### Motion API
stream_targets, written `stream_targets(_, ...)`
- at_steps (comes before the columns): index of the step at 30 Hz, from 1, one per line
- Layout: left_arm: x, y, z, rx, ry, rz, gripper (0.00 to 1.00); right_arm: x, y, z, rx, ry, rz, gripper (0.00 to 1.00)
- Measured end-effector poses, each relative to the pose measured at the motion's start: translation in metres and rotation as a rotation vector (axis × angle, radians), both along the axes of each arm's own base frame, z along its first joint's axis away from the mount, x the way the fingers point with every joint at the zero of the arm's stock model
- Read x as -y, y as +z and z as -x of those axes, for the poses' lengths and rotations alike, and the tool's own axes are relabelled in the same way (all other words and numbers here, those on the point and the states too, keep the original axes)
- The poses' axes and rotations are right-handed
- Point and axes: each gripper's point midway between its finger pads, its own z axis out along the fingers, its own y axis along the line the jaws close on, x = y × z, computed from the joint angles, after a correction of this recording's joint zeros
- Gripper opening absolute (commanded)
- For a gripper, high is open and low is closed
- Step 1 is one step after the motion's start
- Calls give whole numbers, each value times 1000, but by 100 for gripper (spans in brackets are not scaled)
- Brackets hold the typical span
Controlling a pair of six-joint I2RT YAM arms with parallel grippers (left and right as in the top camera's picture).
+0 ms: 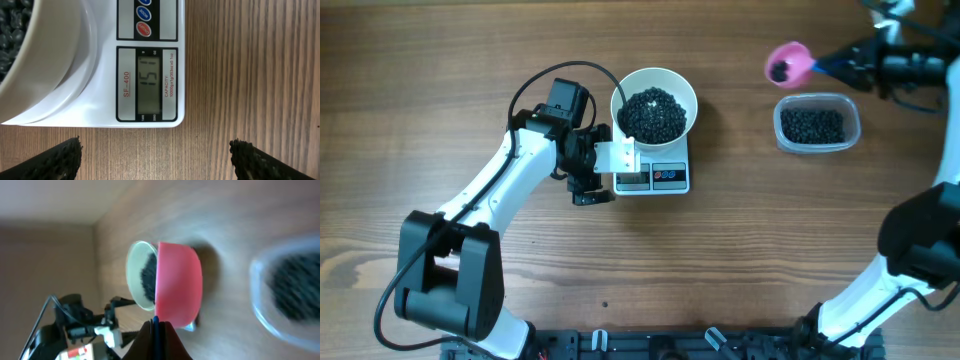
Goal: Scoop item into bowl and weigh 150g on scale
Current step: 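Carry the scoop to the clear tub and empty it, right gripper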
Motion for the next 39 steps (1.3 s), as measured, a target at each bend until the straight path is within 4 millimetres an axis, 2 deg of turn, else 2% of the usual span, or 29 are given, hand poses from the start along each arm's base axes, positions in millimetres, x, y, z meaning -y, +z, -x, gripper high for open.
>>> stream_targets(5, 0, 0, 0, 1, 0, 0, 100, 50, -38, 29, -240, -133, 219, 4)
stream_targets(7, 0, 0, 0, 1, 0, 0, 100, 68, -50, 34, -306, -184, 335, 4)
stream_targets(9, 0, 0, 0, 1, 0, 0, 100, 75, -55, 34, -323, -200, 404, 4)
stream_targets(11, 0, 0, 0, 1, 0, 0, 100, 73, -60, 32, -331, -186, 486, 4)
stream_targets(14, 0, 0, 0, 1, 0, 0, 100, 54, -66, 21, -309, -114, 683, 4)
stream_targets(17, 0, 0, 0, 1, 0, 0, 100, 44, -68, 19, -305, -54, 898, 4)
stream_targets(20, 0, 0, 0, 1, 0, 0, 100, 36, -62, 17, -261, 71, 1139, 4)
stream_targets(24, 0, 0, 0, 1, 0, 0, 100, 26, -52, 13, -197, 234, 1353, 4)
stream_targets(29, 0, 0, 0, 1, 0, 0, 100, 21, -49, 11, -166, 332, 1401, 4)
stream_targets(32, 0, 0, 0, 1, 0, 0, 100, 10, -52, 2, -117, 320, 1344, 4)
stream_targets(39, 0, 0, 0, 1, 0, 0, 100, 12, -46, -17, -58, 220, 1362, 4)
